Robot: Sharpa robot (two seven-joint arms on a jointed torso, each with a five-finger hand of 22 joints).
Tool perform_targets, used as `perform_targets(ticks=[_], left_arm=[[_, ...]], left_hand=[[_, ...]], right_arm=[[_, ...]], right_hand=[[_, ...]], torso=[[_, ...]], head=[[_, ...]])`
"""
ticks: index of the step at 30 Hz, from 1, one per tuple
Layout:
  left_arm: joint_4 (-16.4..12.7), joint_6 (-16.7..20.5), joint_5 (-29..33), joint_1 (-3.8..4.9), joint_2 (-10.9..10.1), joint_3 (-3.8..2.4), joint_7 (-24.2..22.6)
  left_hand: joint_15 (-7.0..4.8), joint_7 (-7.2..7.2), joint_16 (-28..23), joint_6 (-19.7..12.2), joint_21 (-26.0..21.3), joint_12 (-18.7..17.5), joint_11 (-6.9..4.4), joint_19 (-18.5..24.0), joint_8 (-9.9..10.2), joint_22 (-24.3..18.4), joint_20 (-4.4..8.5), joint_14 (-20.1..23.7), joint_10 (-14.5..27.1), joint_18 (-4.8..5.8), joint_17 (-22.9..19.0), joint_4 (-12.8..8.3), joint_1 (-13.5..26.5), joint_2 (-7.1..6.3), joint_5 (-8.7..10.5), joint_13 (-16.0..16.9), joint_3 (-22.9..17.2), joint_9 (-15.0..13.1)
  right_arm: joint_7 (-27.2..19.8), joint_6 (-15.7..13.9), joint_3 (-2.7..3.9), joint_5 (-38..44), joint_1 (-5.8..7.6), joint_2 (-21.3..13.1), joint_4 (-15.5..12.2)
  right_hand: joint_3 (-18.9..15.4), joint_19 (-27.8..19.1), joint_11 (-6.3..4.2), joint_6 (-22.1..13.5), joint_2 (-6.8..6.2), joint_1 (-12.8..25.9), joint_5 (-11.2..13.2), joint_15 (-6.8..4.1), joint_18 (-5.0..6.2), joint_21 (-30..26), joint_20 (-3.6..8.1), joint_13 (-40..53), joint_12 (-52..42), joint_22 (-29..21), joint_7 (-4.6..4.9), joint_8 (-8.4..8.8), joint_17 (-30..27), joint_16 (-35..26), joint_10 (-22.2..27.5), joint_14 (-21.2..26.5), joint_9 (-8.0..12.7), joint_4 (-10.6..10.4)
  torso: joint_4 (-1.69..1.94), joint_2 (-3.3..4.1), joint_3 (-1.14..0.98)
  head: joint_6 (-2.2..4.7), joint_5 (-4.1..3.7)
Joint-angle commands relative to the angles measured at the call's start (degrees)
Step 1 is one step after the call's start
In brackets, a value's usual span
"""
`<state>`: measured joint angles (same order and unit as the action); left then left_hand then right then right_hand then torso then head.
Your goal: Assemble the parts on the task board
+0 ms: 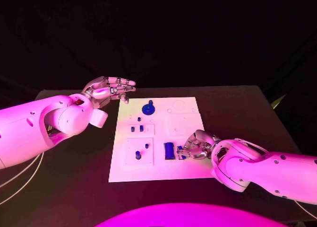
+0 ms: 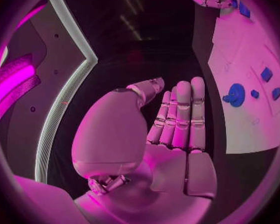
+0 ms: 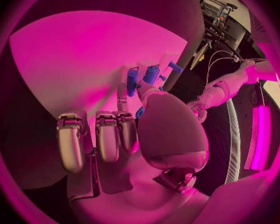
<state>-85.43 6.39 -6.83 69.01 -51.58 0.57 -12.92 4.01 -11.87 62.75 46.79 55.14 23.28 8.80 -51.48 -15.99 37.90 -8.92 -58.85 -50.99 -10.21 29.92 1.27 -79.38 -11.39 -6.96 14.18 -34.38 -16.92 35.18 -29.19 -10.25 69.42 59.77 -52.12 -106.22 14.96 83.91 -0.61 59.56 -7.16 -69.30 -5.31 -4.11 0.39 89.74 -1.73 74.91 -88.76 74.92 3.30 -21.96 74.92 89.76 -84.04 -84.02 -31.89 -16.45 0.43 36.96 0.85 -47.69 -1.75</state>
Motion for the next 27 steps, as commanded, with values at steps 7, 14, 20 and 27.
perform_targets(ticks=[7, 14, 20, 27], left_arm=[[-0.1, -1.1, -0.1, 0.03, 0.0, -0.03, -0.1], [-0.1, -1.1, -0.1, 0.03, 0.0, -0.03, -0.1], [-0.1, -1.1, -0.1, 0.03, 0.1, -0.03, -0.1], [0.0, -1.1, -0.1, 0.03, 0.0, -0.03, -0.1]], left_hand=[[0.12, -0.76, 0.2, -0.5, -0.2, 0.2, -0.09, 0.0, -0.3, -0.1, -0.52, 0.3, 0.4, -0.42, -0.1, 0.0, 0.2, 0.0, -0.28, 0.0, 0.1, 0.1], [0.13, -0.77, 0.2, -0.5, -0.2, 0.3, -0.07, 0.0, -0.4, -0.1, -0.52, 0.4, 0.4, -0.41, -0.1, 0.1, 0.3, 0.0, -0.28, -0.1, 0.1, 0.1], [0.13, -0.77, 0.2, -0.5, -0.2, 0.3, -0.07, 0.0, -0.4, -0.1, -0.52, 0.4, 0.4, -0.41, -0.1, 0.1, 0.3, 0.0, -0.28, -0.1, 0.1, 0.1], [0.13, -0.77, 0.2, -0.5, -0.2, 0.3, -0.07, 0.0, -0.4, -0.1, -0.52, 0.4, 0.4, -0.41, -0.1, 0.1, 0.3, 0.0, -0.28, -0.1, 0.1, 0.1]], right_arm=[[-1.0, 0.9, -0.01, 0.2, -0.08, 0.2, -0.3], [-1.1, 0.9, -0.01, 0.5, -0.09, 0.1, -0.1], [-1.7, 0.8, -0.01, 0.7, -0.09, 0.2, -0.1], [-2.3, 1.0, -0.01, 1.0, -0.09, -0.2, -0.3]], right_hand=[[0.3, 6.1, -0.33, 0.4, 0.05, 0.9, -0.2, -0.49, -0.39, 0.3, 0.32, 14.5, 0.1, 15.1, 0.02, -0.35, 15.1, 0.2, -5.5, -6.0, -0.1, 0.0], [0.1, 6.1, -0.32, 0.3, -0.06, 3.4, -0.2, -0.48, -0.38, 0.2, 0.35, 14.5, 0.2, 15.1, 0.04, -0.54, 15.1, 0.2, -5.5, -6.0, -0.5, -0.1], [-0.8, 6.1, -0.38, 0.2, -0.36, 8.2, -0.2, -0.51, -0.37, 0.2, 0.36, 14.5, 0.2, 15.0, -0.05, -0.87, 15.1, 0.2, -5.5, -6.0, -1.0, -0.2], [-3.1, 6.1, -0.48, 0.1, -1.48, 11.1, 0.1, -0.61, -0.38, 0.2, 0.45, 14.6, 0.1, 15.1, -0.17, -1.22, 15.1, 0.2, -5.5, -6.0, -1.5, 0.0]], torso=[[-0.01, 0.0, -0.01], [0.0, 0.0, -0.02], [-0.01, -0.01, -0.03], [0.02, 0.0, -0.02]], head=[[-0.1, 0.12], [-0.11, 0.08], [-0.08, 0.04], [-0.12, 0.06]])
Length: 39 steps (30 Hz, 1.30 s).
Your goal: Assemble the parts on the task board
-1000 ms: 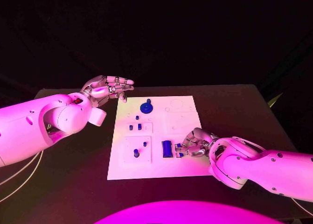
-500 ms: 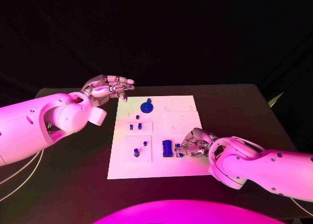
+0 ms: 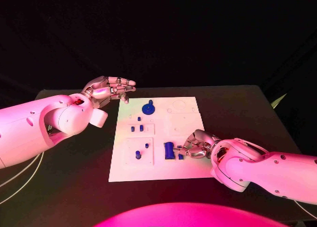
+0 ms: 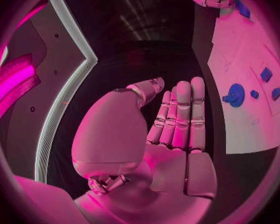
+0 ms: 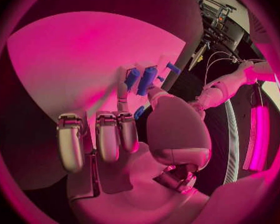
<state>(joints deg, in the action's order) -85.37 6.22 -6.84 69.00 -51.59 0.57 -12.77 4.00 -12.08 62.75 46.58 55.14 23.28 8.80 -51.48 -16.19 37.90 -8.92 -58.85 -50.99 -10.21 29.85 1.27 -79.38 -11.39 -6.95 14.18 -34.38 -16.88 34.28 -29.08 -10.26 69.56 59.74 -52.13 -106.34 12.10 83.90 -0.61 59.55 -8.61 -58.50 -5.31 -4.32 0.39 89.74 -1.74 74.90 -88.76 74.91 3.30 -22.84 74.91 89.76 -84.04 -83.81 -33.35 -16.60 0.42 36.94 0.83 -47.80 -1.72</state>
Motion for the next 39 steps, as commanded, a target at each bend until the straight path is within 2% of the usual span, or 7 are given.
perform_targets(ticks=[1, 6, 14, 18, 24, 29, 39], left_arm=[[-0.1, -0.9, -0.1, 0.03, 0.1, -0.04, -0.3], [-0.1, -0.9, -0.1, 0.03, 0.0, -0.04, -0.3], [-0.1, -0.9, -0.1, 0.03, -0.2, -0.04, -0.3], [-0.1, -1.0, -0.1, 0.03, -0.1, -0.04, -0.3], [-0.1, -1.0, -0.1, 0.03, -0.1, -0.04, -0.3], [0.0, -1.0, -0.1, 0.03, -0.1, -0.04, -0.3], [0.0, -1.0, -0.2, 0.03, -0.1, -0.03, -0.2]], left_hand=[[0.13, -0.57, 0.2, -0.3, -0.2, 0.3, -0.07, 0.0, -0.2, -0.1, -0.52, 0.4, 0.4, -0.41, 0.0, 0.1, 0.3, 0.0, -0.28, -0.1, 0.1, 0.1], [0.13, -0.57, 0.2, -0.3, -0.2, 0.3, -0.07, 0.0, -0.2, -0.1, -0.52, 0.4, 0.4, -0.41, 0.0, 0.1, 0.3, 0.0, -0.28, -0.1, 0.1, 0.1], [0.13, -0.57, 0.2, -0.3, -0.2, 0.3, -0.07, 0.0, -0.2, -0.1, -0.52, 0.4, 0.4, -0.41, 0.0, 0.1, 0.3, 0.0, -0.28, -0.1, 0.1, 0.1], [0.13, -0.57, 0.2, -0.3, -0.2, 0.3, -0.07, 0.0, -0.2, -0.1, -0.52, 0.4, 0.4, -0.41, 0.0, 0.1, 0.3, 0.0, -0.28, -0.1, 0.1, 0.1], [0.13, -0.57, 0.2, -0.3, -0.2, 0.3, -0.07, 0.0, -0.2, -0.1, -0.52, 0.4, 0.4, -0.41, 0.0, 0.1, 0.3, 0.0, -0.28, -0.1, 0.1, 0.1], [0.13, -0.57, 0.2, -0.3, -0.2, 0.3, -0.07, 0.0, -0.2, -0.1, -0.52, 0.4, 0.4, -0.41, 0.0, 0.1, 0.3, 0.0, -0.28, -0.1, 0.1, 0.1], [0.13, -0.57, 0.2, -0.3, -0.2, 0.3, -0.07, 0.0, -0.2, -0.1, -0.52, 0.4, 0.4, -0.41, 0.0, 0.1, 0.3, 0.0, -0.28, -0.1, 0.1, 0.1]], right_arm=[[-1.6, 1.0, 0.0, 0.9, -0.07, -0.4, -0.2], [-3.0, 2.5, -0.01, 0.8, -0.07, -1.7, -0.7], [-6.3, 6.7, -0.03, 0.5, -0.38, -4.6, -2.3], [-6.9, 7.4, -0.03, 0.4, -0.5, -5.1, -2.6], [-7.3, 7.5, -0.04, 0.2, -0.58, -5.2, -2.7], [-7.1, 7.4, -0.03, -0.1, -0.6, -4.8, -2.3], [-6.0, 6.4, -0.02, 0.1, -0.61, -3.8, -0.8]], right_hand=[[-0.3, 6.1, -0.5, 0.1, -0.02, 0.1, 0.1, -0.41, -0.38, 0.2, 0.46, 14.5, 0.1, 15.1, -0.18, -0.35, 15.1, 0.2, -5.5, -6.2, -0.1, 0.2], [-0.2, 6.1, -0.51, -0.4, 0.21, -3.9, -0.1, -0.44, -0.35, 0.1, 0.52, 14.6, 0.1, 15.0, -0.18, -0.43, 15.1, 0.2, -5.5, -6.2, -0.5, 1.7], [0.1, 6.0, -0.39, -0.7, -0.83, -8.1, -0.1, -0.34, -0.34, 0.0, 0.44, 14.5, 0.2, 15.0, -0.03, -0.17, 15.1, 0.2, -5.5, -6.2, -0.6, 3.4], [0.2, 6.1, -0.38, -0.7, -0.91, -8.6, -0.1, -0.33, -0.36, 0.1, 0.42, 14.5, 0.2, 15.0, -0.02, -0.13, 15.1, 0.2, -5.5, -6.2, -0.6, 3.6], [0.2, 6.1, -0.38, -0.7, -0.92, -8.7, -0.2, -0.33, -0.37, 0.1, 0.42, 14.5, 0.2, 15.1, -0.02, -0.12, 15.1, 0.2, -5.5, -6.2, -0.6, 3.7], [0.2, 6.1, -0.38, -0.7, -0.84, -8.7, -0.2, -0.33, -0.38, 0.2, 0.42, 14.6, 0.1, 15.1, -0.01, -0.13, 15.1, 0.2, -5.5, -6.2, -0.6, 3.6], [0.5, 6.1, -0.38, -0.4, 0.42, -8.4, -0.2, -0.31, -0.38, 0.2, 0.39, 14.6, 0.1, 15.1, -0.04, -0.1, 15.1, 0.2, -5.5, -6.2, -0.6, 2.6]], torso=[[0.03, 0.01, 0.0], [0.03, -0.01, 0.01], [-0.09, 0.01, -0.03], [-0.15, 0.01, -0.01], [0.02, 0.03, -0.07], [0.04, 0.04, -0.01], [0.06, 0.02, 0.0]], head=[[-0.01, 0.03], [-0.05, 0.16], [0.0, 0.35], [0.02, 0.3], [-0.04, 0.24], [-0.16, 0.28], [-0.18, 0.35]])
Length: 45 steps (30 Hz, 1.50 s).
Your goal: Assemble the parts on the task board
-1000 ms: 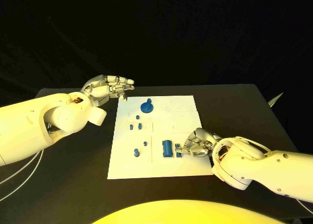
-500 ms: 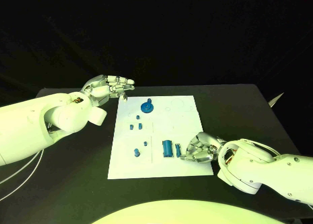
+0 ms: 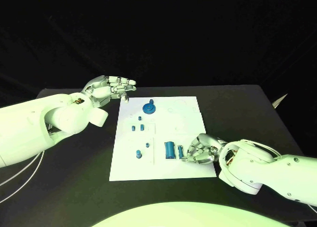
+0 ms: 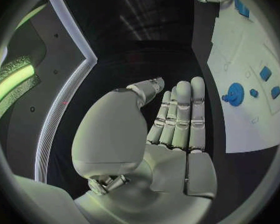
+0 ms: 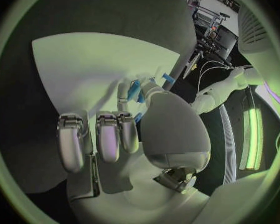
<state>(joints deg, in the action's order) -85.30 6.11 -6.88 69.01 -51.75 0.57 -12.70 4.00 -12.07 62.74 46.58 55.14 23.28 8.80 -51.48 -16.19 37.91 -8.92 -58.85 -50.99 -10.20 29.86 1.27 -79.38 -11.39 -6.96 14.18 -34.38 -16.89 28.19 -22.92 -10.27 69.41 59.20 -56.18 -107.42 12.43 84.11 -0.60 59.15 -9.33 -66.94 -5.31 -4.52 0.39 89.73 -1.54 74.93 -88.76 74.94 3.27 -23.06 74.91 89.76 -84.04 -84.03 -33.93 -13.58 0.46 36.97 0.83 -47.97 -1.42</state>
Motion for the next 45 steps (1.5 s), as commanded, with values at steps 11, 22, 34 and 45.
perform_targets(ticks=[11, 22, 34, 45], left_arm=[[-0.1, -1.0, -0.2, 0.03, 0.1, -0.03, -0.2], [-0.1, -1.0, -0.3, 0.03, 0.0, -0.03, -0.1], [-0.1, -1.0, -0.4, 0.03, -0.1, -0.02, -0.1], [0.1, -0.7, -0.3, 0.01, 0.0, 0.01, -0.6]], left_hand=[[0.1, -0.54, 0.3, -0.3, -0.2, 0.6, -0.12, -0.1, -0.4, -0.1, -0.5, 0.4, 0.5, -0.43, -0.1, 0.0, 0.0, 0.17, -0.32, -0.1, 0.0, 0.1], [0.07, -0.52, 0.3, -0.4, -0.2, 0.6, -0.13, -0.1, -0.5, -0.1, -0.47, 0.4, 0.5, -0.44, -0.2, -0.1, -0.2, 0.19, -0.34, -0.1, -0.1, 0.1], [0.05, -0.52, 0.3, -0.4, -0.2, 0.7, -0.13, -0.1, -0.5, -0.1, -0.45, 0.4, 0.5, -0.45, -0.2, -0.2, -0.3, 0.21, -0.34, -0.1, -0.2, 0.1], [0.05, -0.54, 0.4, -0.4, -0.1, 0.7, -0.12, -0.1, -0.5, -0.1, -0.43, 0.4, 0.5, -0.44, -0.2, -0.2, -0.3, 0.2, -0.31, -0.1, -0.2, 0.2]], right_arm=[[1.3, 0.1, 0.0, 1.1, -0.06, 1.3, 1.7], [1.7, 2.7, 0.0, 1.7, -0.05, 1.4, 2.0], [0.7, 3.2, 0.0, 1.5, -0.05, 1.3, 1.7], [-7.5, -0.4, 0.11, -4.1, 0.59, -1.3, -0.2]], right_hand=[[0.5, 5.9, -0.42, 0.1, 1.66, -0.2, -0.2, -0.14, -0.39, 0.2, 0.2, 14.5, 0.1, 15.1, -0.04, 0.15, 15.1, 0.2, -5.5, -6.0, 0.0, -0.5], [1.3, 5.9, -0.51, -0.1, -0.14, -4.1, -0.2, -0.22, -0.35, 0.1, 0.23, 14.5, 0.3, 15.0, -0.14, 0.47, 15.1, 0.2, -5.4, -6.0, 0.1, 1.8], [0.8, 5.8, -0.33, 0.0, -1.44, -4.4, -0.1, -0.1, -0.34, 0.0, 0.17, 14.4, 0.4, 15.0, 0.1, 0.74, 15.1, 0.2, -5.4, -6.0, 0.3, 1.8], [-0.6, 5.5, 0.02, -0.9, -1.73, -3.8, -0.2, 0.17, -0.03, -1.5, 0.01, 14.2, 1.1, 14.6, 0.54, 1.5, 14.8, 0.1, -5.1, -5.9, 0.6, 0.4]], torso=[[-0.06, -0.03, 0.02], [-0.02, -0.05, 0.02], [-0.03, -0.03, 0.01], [-0.29, -0.31, 0.17]], head=[[-0.04, 0.1], [-0.03, 0.09], [-0.01, 0.08], [0.86, 0.08]])
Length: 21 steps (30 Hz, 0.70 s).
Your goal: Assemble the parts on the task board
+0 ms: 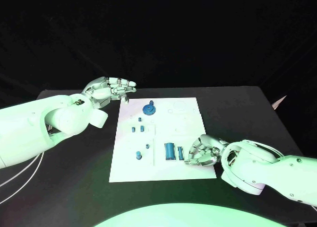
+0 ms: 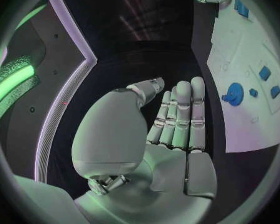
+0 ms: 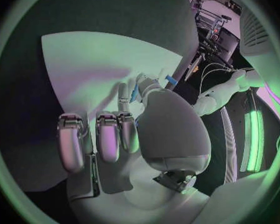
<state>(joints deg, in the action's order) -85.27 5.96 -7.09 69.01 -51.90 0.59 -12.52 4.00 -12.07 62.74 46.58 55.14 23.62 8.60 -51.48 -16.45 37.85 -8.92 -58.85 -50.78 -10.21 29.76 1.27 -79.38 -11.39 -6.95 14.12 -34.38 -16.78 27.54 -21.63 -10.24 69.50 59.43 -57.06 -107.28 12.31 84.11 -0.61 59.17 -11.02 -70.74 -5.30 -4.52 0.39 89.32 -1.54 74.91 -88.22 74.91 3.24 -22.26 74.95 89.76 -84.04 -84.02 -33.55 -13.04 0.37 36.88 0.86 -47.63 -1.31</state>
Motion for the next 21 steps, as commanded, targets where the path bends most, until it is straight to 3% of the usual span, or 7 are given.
perform_targets(ticks=[1, 8, 10, 12, 14, 20, 21], left_arm=[[0.2, -0.5, -0.1, 0.0, 0.2, 0.01, -0.9], [1.6, 1.5, 1.2, -0.4, 1.4, 0.44, -3.6], [2.5, 2.5, 1.9, -0.78, 2.1, 0.5, -4.9], [3.4, 4.4, 2.9, -1.15, 3.0, 0.53, -6.5], [4.4, 6.9, 4.2, -1.55, 3.9, 0.55, -8.4], [9.2, 11.4, 7.8, -2.47, 6.8, 0.57, -12.7], [10.2, 11.4, 8.1, -2.55, 7.3, 0.57, -13.0]], left_hand=[[0.05, -0.54, 0.4, -0.4, -0.1, 0.4, 0.09, -0.1, -0.3, 0.0, -0.43, 0.4, 0.3, -0.43, -0.1, -0.2, -0.3, 0.2, -0.31, -0.1, -0.2, 0.1], [0.14, -0.54, 0.4, -0.4, -0.2, 0.5, 0.13, 0.0, -0.4, 0.0, -0.49, 0.5, 0.3, -0.38, -0.2, 0.1, 0.2, 0.07, -0.2, -0.1, 0.1, 0.1], [0.15, -0.48, 0.0, -0.4, -0.5, 0.7, 0.07, 0.3, -0.6, -0.2, -0.54, 1.0, 0.2, -0.38, -0.4, 0.3, 0.4, 0.04, -0.2, -0.1, 0.2, 0.1], [0.16, -0.46, -0.2, -0.4, -0.7, 0.8, 0.06, 0.5, -0.6, -0.3, -0.54, 1.3, 0.2, -0.38, -0.5, 0.3, 0.4, 0.04, -0.2, -0.1, 0.2, 0.1], [0.33, -0.28, -3.3, -0.2, -2.8, 1.3, 0.0, 2.7, -1.2, -1.3, -0.71, 4.5, 0.0, -0.35, -2.1, 0.6, 0.6, 0.05, -0.17, -0.3, 0.1, 0.2], [1.63, -0.08, -17.3, 0.2, -8.7, -0.4, 0.57, 6.3, -2.9, -4.7, -1.91, 9.4, 1.3, -0.2, -9.1, 1.2, 0.6, 0.04, -0.01, -2.8, -0.2, 0.2], [2.05, -0.07, -20.4, 0.2, -10.5, -1.1, 0.72, 7.2, -3.2, -5.7, -2.3, 10.2, 1.2, -0.12, -10.4, 1.5, 0.9, -0.01, -0.02, -3.6, 0.0, 0.2]], right_arm=[[-8.7, -2.1, 0.1, -5.5, 0.61, -0.6, -0.3], [-29.3, -6.0, 0.32, -22.8, 4.81, 0.0, 5.3], [-33.4, -6.0, 0.4, -30.1, 6.23, 1.3, 9.0], [-35.9, -5.3, 0.5, -37.1, 7.14, 2.7, 12.5], [-38.8, -4.3, 0.67, -44.0, 7.94, 4.5, 17.0], [-45.0, -0.9, 1.37, -55.9, 8.86, 10.3, 29.1], [-45.6, -0.3, 1.45, -57.2, 8.91, 11.0, 30.6]], right_hand=[[-0.6, 5.5, 0.13, -1.2, 0.05, -0.2, -0.2, 0.25, 0.04, -1.5, -0.04, 14.2, 0.6, 14.5, 0.7, 0.93, 14.6, 0.0, -5.1, -5.9, 0.3, -0.2], [0.5, 2.7, 1.75, -5.0, 1.37, -3.5, -0.2, 1.59, 2.26, -13.5, -1.31, 11.4, 7.8, 11.1, 2.54, 3.62, 9.5, -3.0, -2.0, -4.5, 1.1, 0.4], [1.5, -1.6, 2.73, -7.2, 1.66, -5.3, -0.1, 2.41, 4.91, -29.3, -2.07, 6.2, 20.6, 6.1, 3.62, 4.9, 1.8, -8.4, 4.5, -1.9, 1.3, 1.0], [2.3, -4.5, 3.14, -7.8, 1.87, -6.3, -0.1, 2.76, 6.35, -38.9, -2.48, 2.6, 28.3, 2.6, 4.07, 5.15, -3.6, -12.8, 8.9, 0.4, 1.2, 1.3], [4.8, -12.0, 4.25, -9.9, 1.71, -9.0, -0.2, 3.51, 9.78, -64.9, -3.36, -9.5, 50.1, -8.7, 5.12, 6.15, -17.5, -26.1, 21.3, 7.5, 1.3, 2.3], [10.9, -16.3, 5.81, -11.7, -0.71, -9.4, -0.1, 5.76, 9.95, -77.0, -5.36, -26.1, 63.7, -20.0, 6.7, 7.65, -32.6, -46.5, 25.6, 18.9, 3.4, 1.7], [11.6, -16.5, 6.04, -11.8, -1.16, -9.0, 2.0, 6.06, 9.9, -78.8, -5.83, -29.5, 65.6, -22.4, 6.91, 7.83, -33.7, -48.9, 25.7, 19.5, 3.9, 1.6]], torso=[[-0.25, -0.33, 0.19], [-0.91, -2.04, 1.0], [-0.91, -2.63, 1.09], [-0.95, -3.04, 1.1], [-0.94, -3.47, 1.14], [-1.19, -4.7, 0.79], [-1.19, -4.86, 0.75]], head=[[0.83, -0.1], [3.29, -0.12], [4.32, -0.13], [5.25, -0.11], [6.41, -0.13], [8.27, 0.57], [9.49, 1.03]])
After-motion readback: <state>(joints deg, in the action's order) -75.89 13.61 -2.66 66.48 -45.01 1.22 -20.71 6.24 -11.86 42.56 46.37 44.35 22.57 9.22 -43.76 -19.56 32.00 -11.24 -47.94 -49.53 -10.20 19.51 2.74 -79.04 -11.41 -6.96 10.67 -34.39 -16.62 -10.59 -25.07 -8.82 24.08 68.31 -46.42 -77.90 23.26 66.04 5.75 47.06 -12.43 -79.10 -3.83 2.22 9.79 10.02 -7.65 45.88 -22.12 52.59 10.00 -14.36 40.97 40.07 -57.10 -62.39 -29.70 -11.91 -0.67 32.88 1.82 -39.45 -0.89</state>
